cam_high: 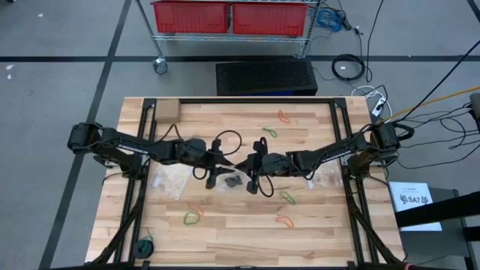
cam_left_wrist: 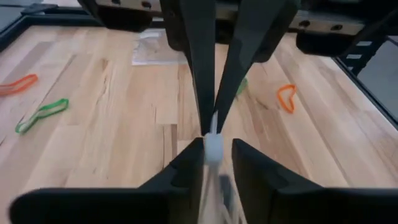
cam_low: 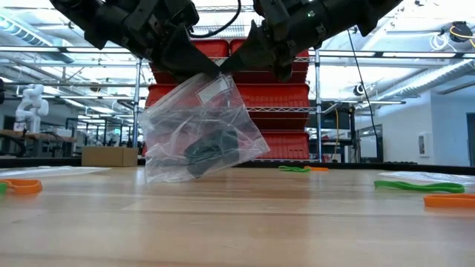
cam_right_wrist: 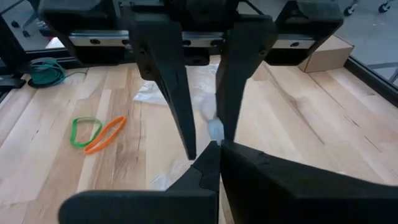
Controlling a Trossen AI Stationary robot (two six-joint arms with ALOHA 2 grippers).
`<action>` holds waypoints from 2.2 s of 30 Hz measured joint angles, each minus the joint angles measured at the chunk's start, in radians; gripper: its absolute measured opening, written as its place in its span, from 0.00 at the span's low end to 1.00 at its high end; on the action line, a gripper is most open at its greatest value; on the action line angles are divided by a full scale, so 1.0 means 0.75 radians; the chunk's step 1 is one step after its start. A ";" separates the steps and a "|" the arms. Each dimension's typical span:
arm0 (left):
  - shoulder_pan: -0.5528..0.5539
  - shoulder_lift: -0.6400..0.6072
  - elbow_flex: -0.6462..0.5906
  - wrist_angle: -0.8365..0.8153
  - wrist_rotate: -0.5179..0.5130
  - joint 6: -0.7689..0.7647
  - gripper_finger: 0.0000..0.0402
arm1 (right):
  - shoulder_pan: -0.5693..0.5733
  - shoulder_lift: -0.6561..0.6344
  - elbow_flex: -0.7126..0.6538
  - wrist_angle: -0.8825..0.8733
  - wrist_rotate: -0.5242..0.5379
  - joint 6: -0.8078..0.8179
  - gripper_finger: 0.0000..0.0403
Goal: Sort rubber bands
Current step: Close the top left transparent zip bag
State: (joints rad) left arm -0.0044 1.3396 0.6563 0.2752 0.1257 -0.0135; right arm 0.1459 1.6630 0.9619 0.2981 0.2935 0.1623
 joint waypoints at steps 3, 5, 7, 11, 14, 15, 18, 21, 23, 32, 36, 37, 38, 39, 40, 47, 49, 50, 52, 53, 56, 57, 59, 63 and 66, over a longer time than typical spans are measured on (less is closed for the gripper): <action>0.001 0.000 0.000 -0.001 -0.001 0.001 0.13 | 0.000 0.000 0.000 0.003 0.000 0.000 0.00; 0.001 0.000 0.000 -0.003 -0.005 0.002 0.08 | 0.000 0.000 0.000 0.003 0.000 0.000 0.00; 0.005 0.000 0.000 -0.006 -0.007 0.002 0.05 | 0.000 -0.001 0.000 0.002 0.002 0.000 0.00; 0.007 0.000 0.000 -0.006 -0.008 0.003 0.03 | -0.001 -0.001 0.000 -0.002 0.012 0.000 0.00; 0.007 0.000 0.000 -0.007 -0.018 0.003 0.03 | 0.000 -0.001 0.000 -0.009 0.031 -0.008 0.00; 0.007 0.000 0.000 -0.011 -0.025 0.003 0.03 | 0.000 -0.001 0.000 -0.011 0.031 -0.007 0.00; 0.007 -0.001 0.000 -0.023 -0.033 0.004 0.03 | -0.001 -0.001 0.000 -0.017 0.036 -0.003 0.00; 0.007 -0.001 0.000 -0.040 -0.038 0.004 0.02 | 0.007 -0.001 0.000 -0.031 0.062 -0.003 0.00; 0.007 -0.001 0.000 -0.046 -0.039 0.005 0.01 | 0.008 -0.001 0.000 -0.035 0.064 -0.004 0.00; 0.005 -0.001 -0.001 -0.045 -0.038 0.005 0.00 | 0.008 -0.001 0.000 -0.019 0.021 0.052 0.05; 0.005 -0.002 -0.001 -0.047 -0.037 0.005 0.00 | 0.008 -0.026 -0.001 -0.018 0.019 0.050 0.12; 0.005 -0.002 -0.001 -0.051 -0.036 0.004 0.00 | 0.009 -0.033 -0.001 -0.013 0.019 0.049 0.13; 0.005 -0.002 -0.001 -0.052 -0.033 0.005 0.00 | 0.009 -0.041 -0.001 -0.014 0.019 0.047 0.14; 0.005 -0.002 -0.001 -0.054 -0.030 0.005 0.00 | 0.008 -0.046 -0.001 -0.016 0.010 0.047 0.15; 0.005 -0.002 -0.001 -0.054 -0.030 0.005 0.00 | 0.007 -0.047 -0.001 -0.013 -0.020 0.047 0.16; 0.003 -0.002 -0.001 -0.051 -0.030 0.027 0.00 | -0.027 -0.047 -0.001 -0.038 -0.087 0.068 0.09; 0.003 -0.002 -0.001 -0.049 -0.030 0.028 0.00 | -0.028 -0.046 -0.001 -0.037 -0.087 0.068 0.05; 0.003 -0.002 -0.001 -0.049 -0.030 0.028 0.00 | -0.028 -0.046 -0.001 -0.039 -0.087 0.072 0.03; 0.003 -0.002 -0.001 -0.050 -0.030 0.028 0.00 | -0.029 -0.046 -0.001 -0.048 -0.081 0.082 0.01; 0.003 -0.002 -0.001 -0.049 -0.030 0.028 0.00 | -0.029 -0.046 -0.001 -0.046 -0.080 0.082 0.01; 0.003 -0.002 -0.001 -0.049 -0.031 0.028 0.00 | -0.029 -0.046 -0.001 -0.039 -0.081 0.082 0.03; 0.003 -0.002 -0.001 -0.049 -0.030 0.028 0.00 | -0.029 -0.046 -0.001 -0.039 -0.081 0.085 0.04; 0.003 -0.002 -0.001 -0.046 -0.031 0.028 0.00 | -0.030 -0.046 -0.001 -0.039 -0.088 0.087 0.04; 0.002 -0.002 -0.001 -0.032 -0.030 0.030 0.00 | -0.032 -0.046 -0.001 -0.025 -0.113 0.087 0.05; 0.002 -0.002 -0.001 -0.026 -0.030 0.030 0.00 | -0.041 -0.046 -0.001 -0.023 -0.115 0.087 0.03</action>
State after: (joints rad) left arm -0.0029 1.3380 0.6556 0.2559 0.1030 0.0087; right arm 0.1154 1.6283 0.9611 0.2806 0.2072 0.2276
